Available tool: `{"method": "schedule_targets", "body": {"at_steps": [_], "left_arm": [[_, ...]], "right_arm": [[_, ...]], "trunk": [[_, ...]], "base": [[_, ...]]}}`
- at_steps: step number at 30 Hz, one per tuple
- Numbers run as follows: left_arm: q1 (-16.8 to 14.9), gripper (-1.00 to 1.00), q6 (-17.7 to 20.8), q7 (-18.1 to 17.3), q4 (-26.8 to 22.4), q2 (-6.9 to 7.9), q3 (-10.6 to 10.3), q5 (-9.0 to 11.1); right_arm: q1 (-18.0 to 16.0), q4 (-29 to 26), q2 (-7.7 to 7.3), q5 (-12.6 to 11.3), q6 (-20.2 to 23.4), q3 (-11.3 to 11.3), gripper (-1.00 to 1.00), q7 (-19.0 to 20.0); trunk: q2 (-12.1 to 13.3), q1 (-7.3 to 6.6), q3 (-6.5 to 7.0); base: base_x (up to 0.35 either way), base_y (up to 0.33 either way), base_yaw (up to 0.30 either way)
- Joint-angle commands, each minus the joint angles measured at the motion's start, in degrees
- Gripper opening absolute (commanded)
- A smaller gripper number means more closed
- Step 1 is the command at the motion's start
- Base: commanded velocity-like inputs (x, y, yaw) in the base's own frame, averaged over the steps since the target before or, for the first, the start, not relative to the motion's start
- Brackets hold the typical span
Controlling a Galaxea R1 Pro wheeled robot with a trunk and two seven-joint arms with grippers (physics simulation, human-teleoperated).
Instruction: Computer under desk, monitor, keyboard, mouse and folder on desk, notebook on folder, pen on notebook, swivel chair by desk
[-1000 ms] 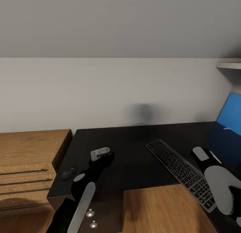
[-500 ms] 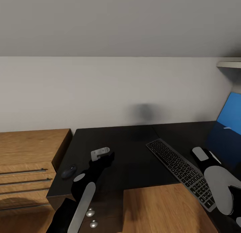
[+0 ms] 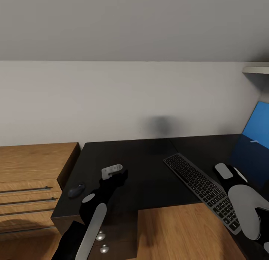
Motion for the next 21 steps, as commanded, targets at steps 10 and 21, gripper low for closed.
{"method": "schedule_targets", "body": {"at_steps": [10, 21], "left_arm": [[0.0, 1.00, 0.1, 0.6, -0.1, 0.06, 0.0, 0.6], [0.0, 1.00, 0.3, 0.4, 0.0, 0.87, 0.0, 0.7]], "right_arm": [[0.0, 0.8, 0.03, -0.5, 0.4, -0.3, 1.00, -0.3], [0.0, 0.8, 0.07, -0.5, 0.4, -0.3, 1.00, -0.3]], "trunk": [[-0.8, 0.45, -0.44], [-0.8, 0.45, -0.44]], "base": [[0.000, 0.000, 0.000], [0.000, 0.000, 0.000]]}}
